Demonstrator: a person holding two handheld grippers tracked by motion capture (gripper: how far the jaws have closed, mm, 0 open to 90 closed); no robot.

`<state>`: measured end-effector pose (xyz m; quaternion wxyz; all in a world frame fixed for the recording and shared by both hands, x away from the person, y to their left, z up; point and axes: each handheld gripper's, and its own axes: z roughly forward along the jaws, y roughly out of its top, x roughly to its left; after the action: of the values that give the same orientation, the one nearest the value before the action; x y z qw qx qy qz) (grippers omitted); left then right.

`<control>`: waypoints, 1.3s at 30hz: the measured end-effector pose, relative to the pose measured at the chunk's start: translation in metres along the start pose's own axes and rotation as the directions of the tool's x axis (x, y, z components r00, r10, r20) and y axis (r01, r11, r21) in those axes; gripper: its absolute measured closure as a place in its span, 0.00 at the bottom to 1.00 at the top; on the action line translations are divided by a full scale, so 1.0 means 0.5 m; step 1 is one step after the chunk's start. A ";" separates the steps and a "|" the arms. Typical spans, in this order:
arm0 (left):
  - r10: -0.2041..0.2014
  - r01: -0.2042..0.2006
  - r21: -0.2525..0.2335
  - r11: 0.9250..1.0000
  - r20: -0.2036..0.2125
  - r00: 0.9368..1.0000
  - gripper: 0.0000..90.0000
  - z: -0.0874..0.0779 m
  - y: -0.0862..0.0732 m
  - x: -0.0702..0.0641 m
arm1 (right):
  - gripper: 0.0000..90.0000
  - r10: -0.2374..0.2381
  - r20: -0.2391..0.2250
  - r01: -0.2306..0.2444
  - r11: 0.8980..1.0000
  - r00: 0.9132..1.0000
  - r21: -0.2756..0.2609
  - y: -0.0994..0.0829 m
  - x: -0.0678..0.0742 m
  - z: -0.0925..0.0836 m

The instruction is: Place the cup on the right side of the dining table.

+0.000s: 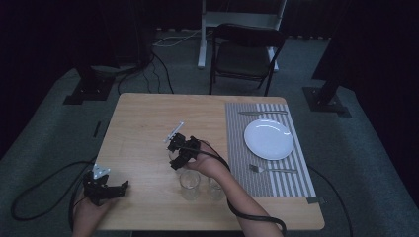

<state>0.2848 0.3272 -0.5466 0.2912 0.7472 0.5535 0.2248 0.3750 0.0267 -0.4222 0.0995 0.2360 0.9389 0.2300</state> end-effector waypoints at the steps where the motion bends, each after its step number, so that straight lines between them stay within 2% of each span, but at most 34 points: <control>1: 0.000 0.000 0.000 1.000 0.000 1.000 0.00 0.000 0.000 0.000 | 0.32 0.011 0.008 -0.011 1.000 1.000 0.001 -0.004 -0.006 -0.002; 7: -0.001 0.001 0.000 1.000 0.000 1.000 0.00 0.000 0.000 0.000 | 0.32 0.028 0.039 -0.029 0.999 0.999 0.029 -0.029 -0.035 -0.008; 18: 0.001 -0.001 0.001 1.000 0.000 1.000 0.00 0.000 0.000 0.000 | 0.32 0.082 0.067 -0.084 0.996 0.994 0.029 -0.062 -0.085 -0.031; 22: -0.001 0.001 0.001 1.000 0.000 1.000 0.00 0.000 0.000 0.000 | 0.32 0.123 0.077 -0.125 0.992 0.989 0.026 -0.082 -0.111 -0.040; 27: -0.001 0.001 0.001 1.000 0.000 1.000 0.00 0.000 0.000 0.000 | 0.32 0.134 0.083 -0.137 0.990 0.987 0.028 -0.093 -0.125 -0.045; 32: -0.001 0.001 0.001 1.000 0.001 1.000 0.00 0.000 0.000 0.000 | 0.32 0.166 0.111 -0.171 0.984 0.980 0.041 -0.114 -0.154 -0.057; 39: -0.002 0.002 0.001 1.000 0.001 1.000 0.00 0.000 0.000 0.000 | 0.32 0.211 0.120 -0.215 0.976 0.970 0.022 -0.136 -0.189 -0.078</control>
<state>0.2847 0.3271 -0.5466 0.2913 0.7469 0.5541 0.2242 0.4185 -0.0877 -0.4134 0.1248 0.3501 0.9046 0.2086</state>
